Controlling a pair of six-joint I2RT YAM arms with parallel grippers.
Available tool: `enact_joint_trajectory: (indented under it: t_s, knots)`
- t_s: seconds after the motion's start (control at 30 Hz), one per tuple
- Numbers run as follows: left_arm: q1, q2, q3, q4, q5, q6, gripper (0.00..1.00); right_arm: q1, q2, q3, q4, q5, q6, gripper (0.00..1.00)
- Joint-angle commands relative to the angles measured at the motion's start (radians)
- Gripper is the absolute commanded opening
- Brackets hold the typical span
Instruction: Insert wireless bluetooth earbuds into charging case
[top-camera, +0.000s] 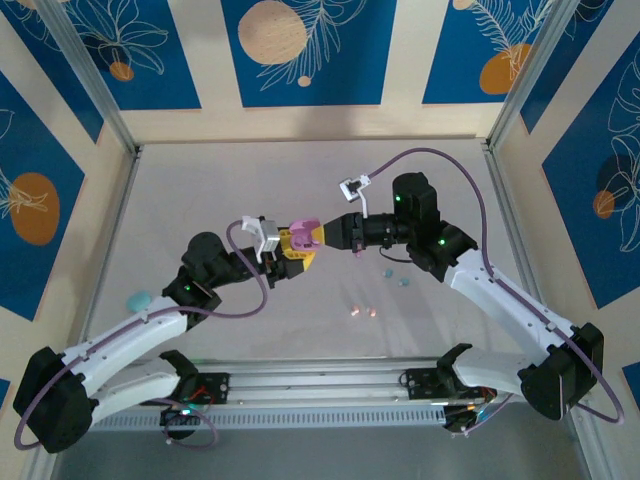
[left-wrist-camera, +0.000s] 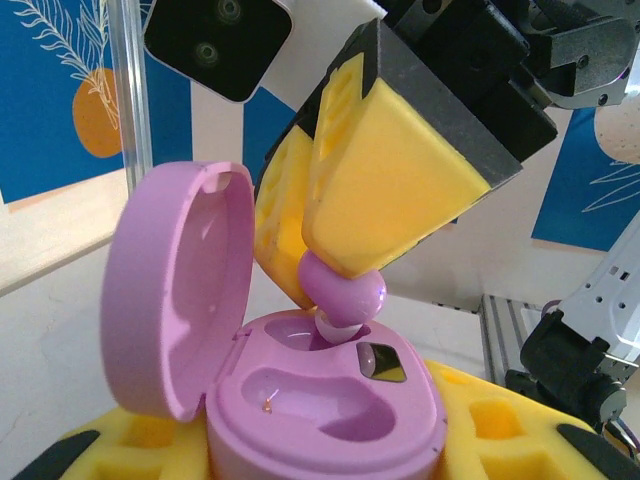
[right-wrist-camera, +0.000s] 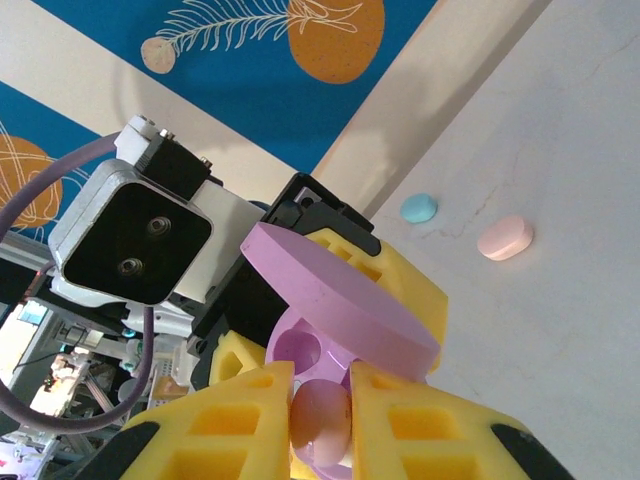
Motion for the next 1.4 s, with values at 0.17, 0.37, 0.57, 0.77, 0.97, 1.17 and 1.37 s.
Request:
enact_joint_trajectory:
  t_s: [0.17,0.37,0.57,0.77,0.97,1.17,1.37]
  knots:
    - [0.002,-0.004,0.027,0.085,0.028,0.012,0.31,0.014,0.016,0.065,-0.121,0.04,-0.054,0.22]
    - [0.001,-0.008,0.029,0.087,0.023,0.017,0.31,0.025,0.042,0.116,-0.235,0.065,-0.094,0.24]
    - [0.0,-0.005,0.031,0.089,0.029,0.014,0.31,0.029,0.054,0.129,-0.261,0.096,-0.095,0.26]
    - [0.001,-0.006,0.03,0.087,0.027,0.013,0.31,0.03,0.052,0.137,-0.279,0.121,-0.1,0.3]
    - [0.0,-0.008,0.028,0.081,0.025,0.02,0.31,0.03,0.051,0.14,-0.283,0.129,-0.097,0.31]
    - [0.001,-0.015,0.022,0.064,0.008,0.034,0.31,0.03,0.036,0.146,-0.289,0.145,-0.088,0.36]
    - [0.001,-0.018,0.014,0.057,-0.003,0.044,0.31,0.03,0.012,0.144,-0.29,0.155,-0.082,0.4]
